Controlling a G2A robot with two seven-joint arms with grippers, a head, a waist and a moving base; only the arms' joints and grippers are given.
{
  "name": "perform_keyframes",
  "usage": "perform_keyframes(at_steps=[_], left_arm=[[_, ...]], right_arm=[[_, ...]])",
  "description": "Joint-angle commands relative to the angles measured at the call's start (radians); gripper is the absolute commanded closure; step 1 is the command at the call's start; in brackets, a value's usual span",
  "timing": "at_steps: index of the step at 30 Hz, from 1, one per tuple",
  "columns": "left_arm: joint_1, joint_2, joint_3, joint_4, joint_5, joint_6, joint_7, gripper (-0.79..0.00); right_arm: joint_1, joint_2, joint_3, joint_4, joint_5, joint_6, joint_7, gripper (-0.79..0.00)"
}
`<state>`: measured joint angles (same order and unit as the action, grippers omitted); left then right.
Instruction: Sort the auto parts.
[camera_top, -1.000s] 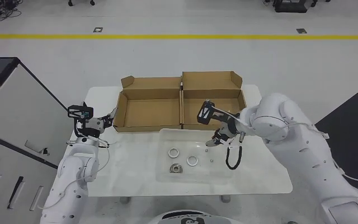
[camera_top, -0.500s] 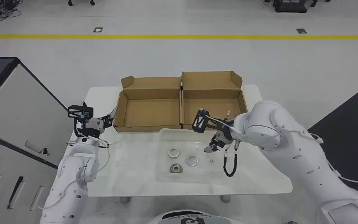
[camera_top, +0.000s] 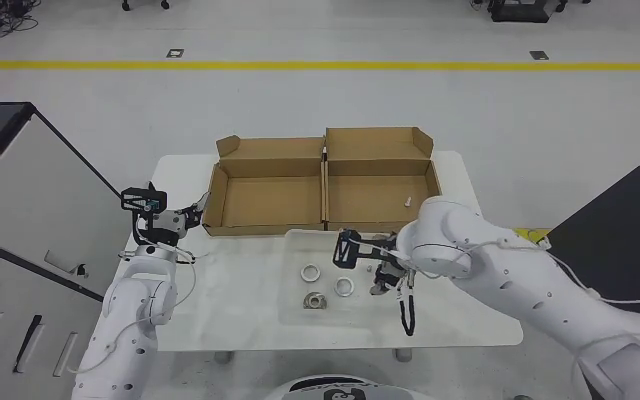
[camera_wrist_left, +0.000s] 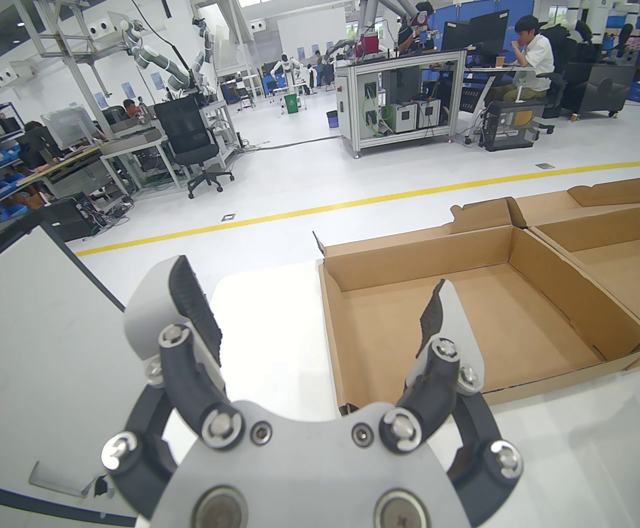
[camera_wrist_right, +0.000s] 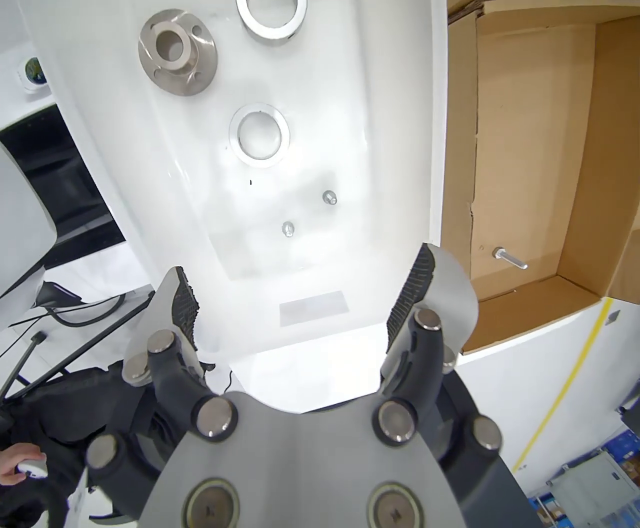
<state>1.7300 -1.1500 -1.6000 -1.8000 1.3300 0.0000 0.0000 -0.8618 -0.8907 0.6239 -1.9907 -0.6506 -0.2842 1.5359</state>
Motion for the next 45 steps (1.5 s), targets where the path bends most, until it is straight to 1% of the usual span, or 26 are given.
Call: perform_keyframes(at_steps=[1,8,14,19,22,31,34,37,45], left_arm=[[0.0,0.0,0.0,0.0,0.0,0.0,0.0,-0.785],[0.0,0.0,0.0,0.0,0.0,0.0,0.0,-0.785],[0.0,0.0,0.0,0.0,0.0,0.0,0.0,-0.785],[0.0,0.0,0.0,0.0,0.0,0.0,0.0,-0.785],[0.0,0.0,0.0,0.0,0.0,0.0,0.0,-0.785],[0.0,0.0,0.0,0.0,0.0,0.0,0.0,-0.785],[0.0,0.0,0.0,0.0,0.0,0.0,0.0,-0.785],[0.0,0.0,0.0,0.0,0.0,0.0,0.0,-0.785],[0.0,0.0,0.0,0.0,0.0,0.0,0.0,-0.785]], right_arm=[[0.014,0.003,-0.022,0.014,0.018,0.0,0.0,-0.591],[0.053,0.002,-0.097,0.066,0.052,0.0,0.0,-0.486],[0.073,-0.001,-0.144,0.115,0.067,0.0,0.0,-0.468],[0.089,-0.008,-0.183,0.152,0.08,0.0,0.0,-0.468],[0.1,-0.015,-0.207,0.174,0.093,0.0,0.0,-0.449],[0.136,-0.043,-0.274,0.234,0.121,0.0,0.0,-0.449],[0.143,-0.052,-0.291,0.252,0.127,0.0,0.0,-0.431],[0.15,-0.061,-0.303,0.267,0.127,0.0,0.0,-0.388],[0.153,-0.082,-0.316,0.307,0.115,-0.001,-0.011,-0.372]])
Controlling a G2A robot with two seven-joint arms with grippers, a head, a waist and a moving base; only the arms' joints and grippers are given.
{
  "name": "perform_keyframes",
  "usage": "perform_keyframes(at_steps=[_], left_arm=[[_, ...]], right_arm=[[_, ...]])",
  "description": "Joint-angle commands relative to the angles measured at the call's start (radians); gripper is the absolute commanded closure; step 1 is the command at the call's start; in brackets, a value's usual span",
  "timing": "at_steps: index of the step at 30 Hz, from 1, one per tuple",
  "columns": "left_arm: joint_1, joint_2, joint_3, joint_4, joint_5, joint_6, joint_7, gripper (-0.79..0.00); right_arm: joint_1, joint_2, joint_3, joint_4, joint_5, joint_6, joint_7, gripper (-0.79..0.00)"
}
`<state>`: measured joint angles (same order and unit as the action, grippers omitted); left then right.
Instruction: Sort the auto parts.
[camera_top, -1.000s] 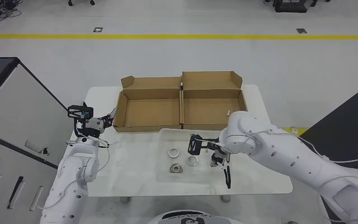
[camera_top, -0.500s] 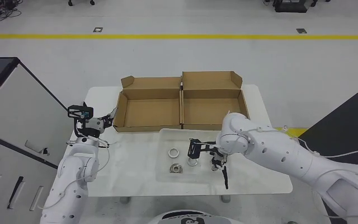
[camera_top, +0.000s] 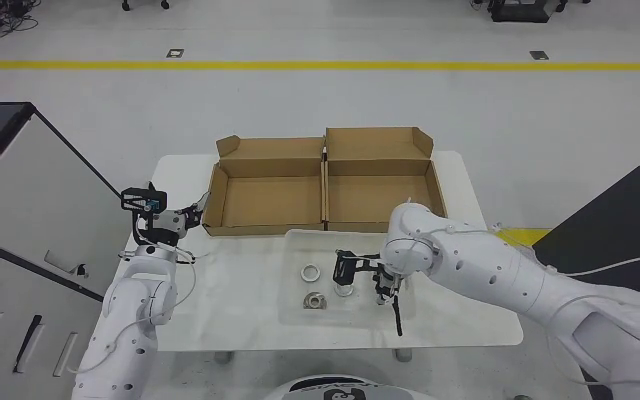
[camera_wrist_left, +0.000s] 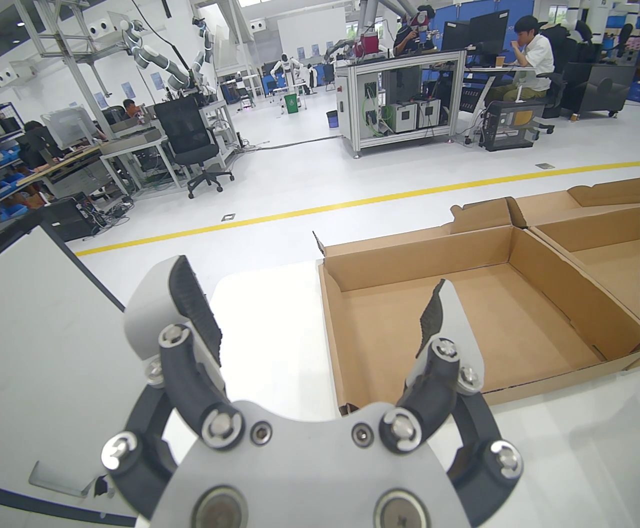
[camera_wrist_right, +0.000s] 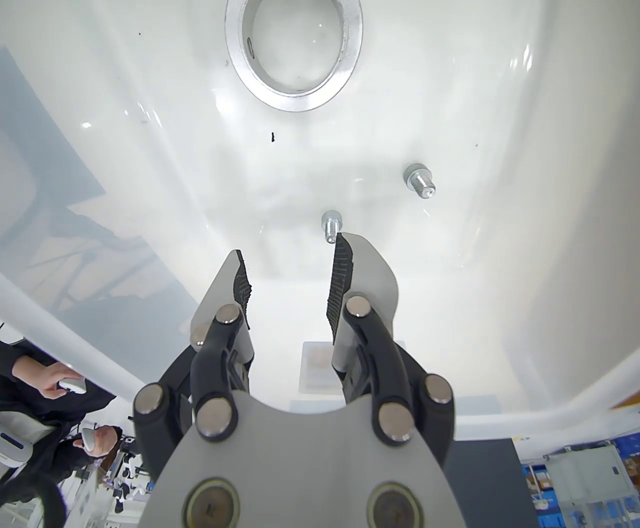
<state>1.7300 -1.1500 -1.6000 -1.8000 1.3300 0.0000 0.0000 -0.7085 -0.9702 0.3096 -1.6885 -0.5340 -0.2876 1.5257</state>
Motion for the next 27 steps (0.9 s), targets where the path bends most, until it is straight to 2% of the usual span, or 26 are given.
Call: perform_keyframes(at_steps=[1,11,27], left_arm=[[0.0,0.0,0.0,0.0,0.0,0.0,0.0,-0.785],[0.0,0.0,0.0,0.0,0.0,0.0,0.0,-0.785],[0.0,0.0,0.0,0.0,0.0,0.0,0.0,-0.785]], right_arm=[[0.0,-0.005,-0.004,0.009,-0.004,0.005,0.0,-0.372],[0.0,-0.028,-0.007,0.036,-0.032,0.016,-0.031,-0.357],[-0.011,-0.04,0.009,0.056,-0.072,0.026,-0.046,-0.342]])
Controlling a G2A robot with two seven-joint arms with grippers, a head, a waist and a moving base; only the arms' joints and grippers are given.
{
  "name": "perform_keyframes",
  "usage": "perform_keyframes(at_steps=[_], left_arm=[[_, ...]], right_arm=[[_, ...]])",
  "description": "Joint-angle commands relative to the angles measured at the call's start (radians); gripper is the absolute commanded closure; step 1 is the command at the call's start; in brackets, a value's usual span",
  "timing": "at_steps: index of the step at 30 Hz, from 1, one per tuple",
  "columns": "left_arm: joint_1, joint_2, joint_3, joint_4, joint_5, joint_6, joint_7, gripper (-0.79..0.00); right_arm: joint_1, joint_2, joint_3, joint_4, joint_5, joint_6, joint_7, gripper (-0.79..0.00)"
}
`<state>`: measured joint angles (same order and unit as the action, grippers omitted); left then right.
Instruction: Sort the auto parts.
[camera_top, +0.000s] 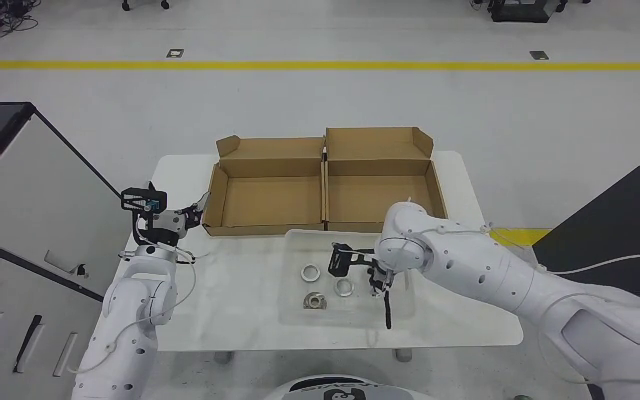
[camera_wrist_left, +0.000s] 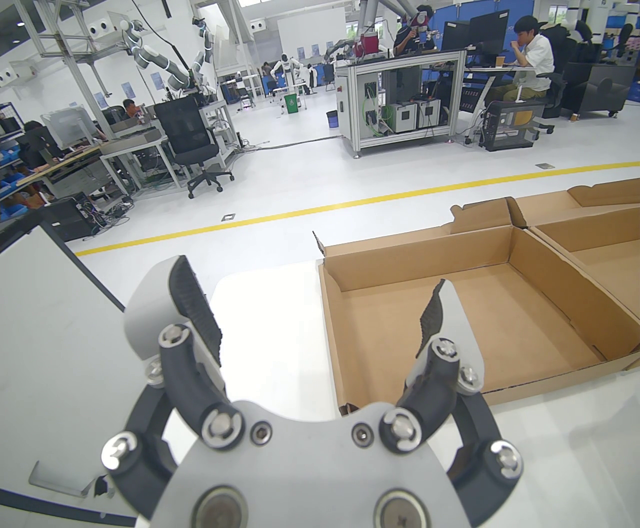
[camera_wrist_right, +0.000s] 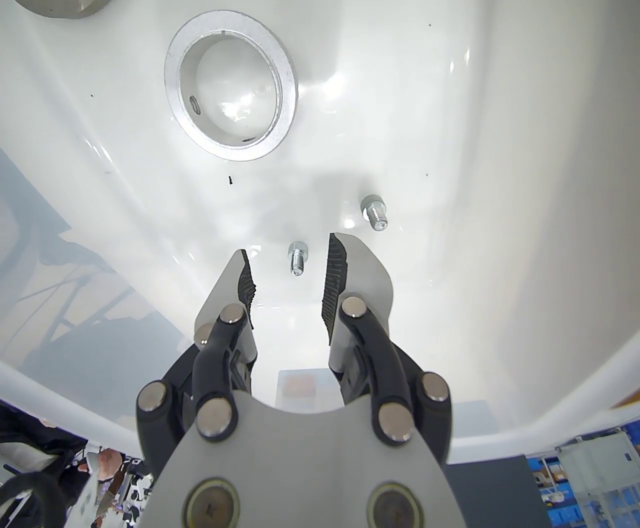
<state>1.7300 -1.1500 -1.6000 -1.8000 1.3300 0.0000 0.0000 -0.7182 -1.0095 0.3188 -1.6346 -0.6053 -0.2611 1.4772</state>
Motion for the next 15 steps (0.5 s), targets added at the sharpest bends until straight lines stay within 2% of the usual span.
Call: perform_keyframes(at_steps=[1,15], left_arm=[[0.0,0.0,0.0,0.0,0.0,0.0,0.0,-0.785],[0.0,0.0,0.0,0.0,0.0,0.0,0.0,-0.785]], right_arm=[[-0.002,-0.001,0.0,0.005,-0.001,-0.001,0.006,-0.342],[-0.008,-0.02,0.0,0.042,-0.008,0.0,0.028,-0.323]])
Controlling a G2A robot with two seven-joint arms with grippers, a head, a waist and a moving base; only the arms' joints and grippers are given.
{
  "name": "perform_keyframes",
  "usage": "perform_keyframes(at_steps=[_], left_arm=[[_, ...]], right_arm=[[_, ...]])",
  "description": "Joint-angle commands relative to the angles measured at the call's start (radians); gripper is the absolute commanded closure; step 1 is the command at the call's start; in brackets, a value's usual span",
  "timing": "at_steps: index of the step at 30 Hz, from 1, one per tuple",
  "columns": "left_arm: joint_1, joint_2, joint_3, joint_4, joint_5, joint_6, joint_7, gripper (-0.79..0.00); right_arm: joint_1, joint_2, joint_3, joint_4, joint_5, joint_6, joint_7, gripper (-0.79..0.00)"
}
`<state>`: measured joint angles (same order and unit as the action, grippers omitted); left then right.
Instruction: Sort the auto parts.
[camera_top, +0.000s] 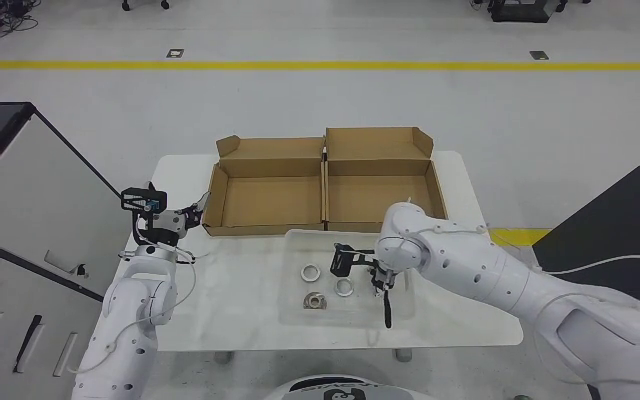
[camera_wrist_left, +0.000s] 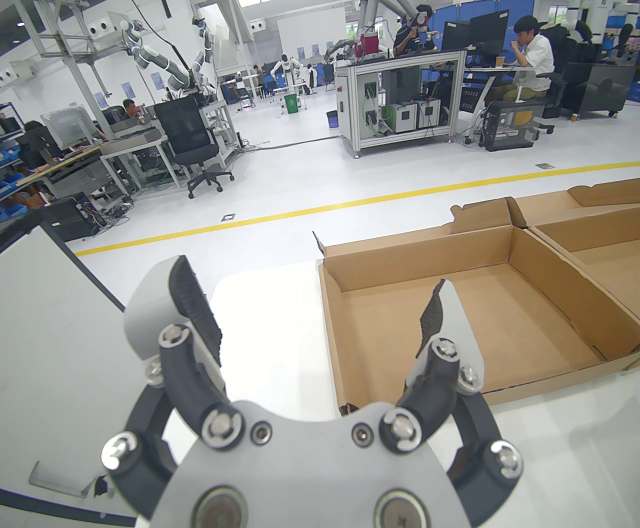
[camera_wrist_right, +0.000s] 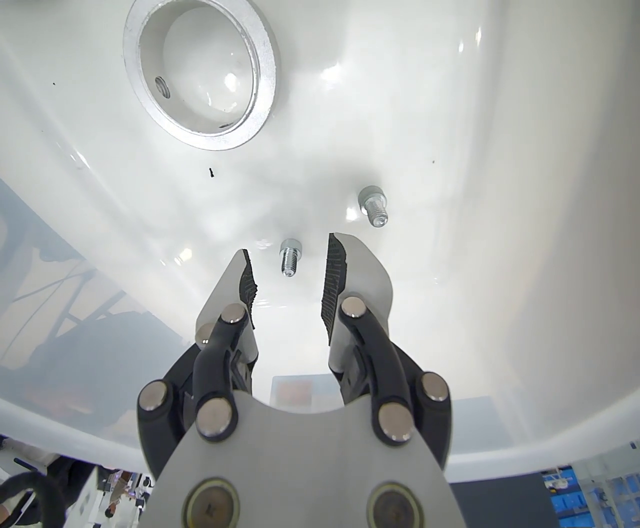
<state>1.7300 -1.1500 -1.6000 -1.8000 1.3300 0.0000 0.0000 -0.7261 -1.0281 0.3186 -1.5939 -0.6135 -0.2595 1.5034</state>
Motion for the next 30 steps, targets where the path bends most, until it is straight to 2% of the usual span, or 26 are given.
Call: perform_keyframes(at_steps=[1,7,11,12,14,24,30], left_arm=[[0.0,0.0,0.0,0.0,0.0,0.0,0.0,-0.785],[0.0,0.0,0.0,0.0,0.0,0.0,0.0,-0.785],[0.0,0.0,0.0,0.0,0.0,0.0,0.0,-0.785],[0.0,0.0,0.0,0.0,0.0,0.0,0.0,-0.785],[0.0,0.0,0.0,0.0,0.0,0.0,0.0,-0.785],[0.0,0.0,0.0,0.0,0.0,0.0,0.0,-0.785],[0.0,0.0,0.0,0.0,0.0,0.0,0.0,-0.785]], right_arm=[[-0.001,-0.002,0.0,0.004,-0.001,-0.001,0.003,-0.314],[-0.004,-0.009,0.001,0.016,-0.001,-0.005,0.004,-0.262],[-0.005,-0.014,0.004,0.02,0.004,-0.009,0.004,-0.175],[-0.005,-0.015,0.005,0.02,0.003,-0.01,0.003,-0.139],[-0.006,-0.016,0.006,0.022,0.002,-0.011,0.003,0.0],[-0.002,-0.016,0.035,-0.017,0.027,0.0,0.025,0.0],[-0.006,0.019,0.117,-0.123,0.111,0.009,0.033,0.0]])
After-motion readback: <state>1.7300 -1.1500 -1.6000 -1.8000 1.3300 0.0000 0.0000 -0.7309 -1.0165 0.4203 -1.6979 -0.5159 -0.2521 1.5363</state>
